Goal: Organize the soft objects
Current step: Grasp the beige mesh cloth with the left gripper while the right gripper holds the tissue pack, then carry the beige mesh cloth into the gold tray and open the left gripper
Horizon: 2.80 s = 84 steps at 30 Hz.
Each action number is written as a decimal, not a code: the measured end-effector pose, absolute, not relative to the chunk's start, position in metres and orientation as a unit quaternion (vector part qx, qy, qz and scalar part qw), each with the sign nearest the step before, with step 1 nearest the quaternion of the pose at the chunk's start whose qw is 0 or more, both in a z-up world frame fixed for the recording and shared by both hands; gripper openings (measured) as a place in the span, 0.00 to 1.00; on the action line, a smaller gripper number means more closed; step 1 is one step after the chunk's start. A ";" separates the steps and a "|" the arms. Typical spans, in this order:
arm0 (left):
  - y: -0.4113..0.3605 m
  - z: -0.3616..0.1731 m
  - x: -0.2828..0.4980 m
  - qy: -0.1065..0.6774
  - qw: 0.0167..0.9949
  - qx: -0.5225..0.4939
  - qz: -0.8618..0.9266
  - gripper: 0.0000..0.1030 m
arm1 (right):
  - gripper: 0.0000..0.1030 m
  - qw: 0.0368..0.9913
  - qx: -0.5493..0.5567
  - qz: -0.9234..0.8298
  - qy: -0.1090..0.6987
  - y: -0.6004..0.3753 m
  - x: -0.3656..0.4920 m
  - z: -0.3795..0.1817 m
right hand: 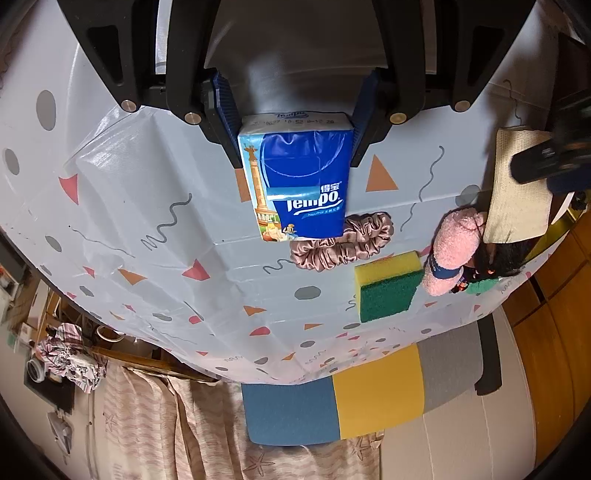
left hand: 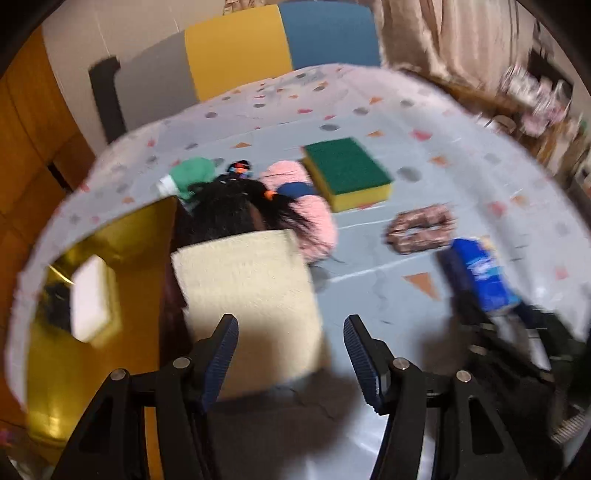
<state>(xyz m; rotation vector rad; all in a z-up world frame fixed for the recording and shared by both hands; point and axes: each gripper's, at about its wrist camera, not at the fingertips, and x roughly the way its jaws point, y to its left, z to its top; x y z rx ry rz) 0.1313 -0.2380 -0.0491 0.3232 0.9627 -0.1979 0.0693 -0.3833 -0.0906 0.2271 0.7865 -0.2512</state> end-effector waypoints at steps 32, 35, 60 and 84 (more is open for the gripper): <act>-0.234 -0.075 0.164 0.438 0.883 0.155 -0.074 0.41 | 0.54 0.912 0.121 -0.117 0.375 -0.386 0.066 -0.091; -0.232 -0.072 0.155 0.447 0.877 0.132 -0.114 0.35 | 0.54 0.912 0.121 -0.117 0.375 -0.387 0.066 -0.091; -0.174 -0.027 0.123 0.448 0.837 -0.112 -0.293 0.14 | 0.54 0.912 0.128 -0.115 0.371 -0.387 0.065 -0.090; -0.033 0.006 0.109 0.410 0.854 -0.191 -0.256 0.14 | 0.54 0.910 0.106 -0.126 0.379 -0.383 0.068 -0.091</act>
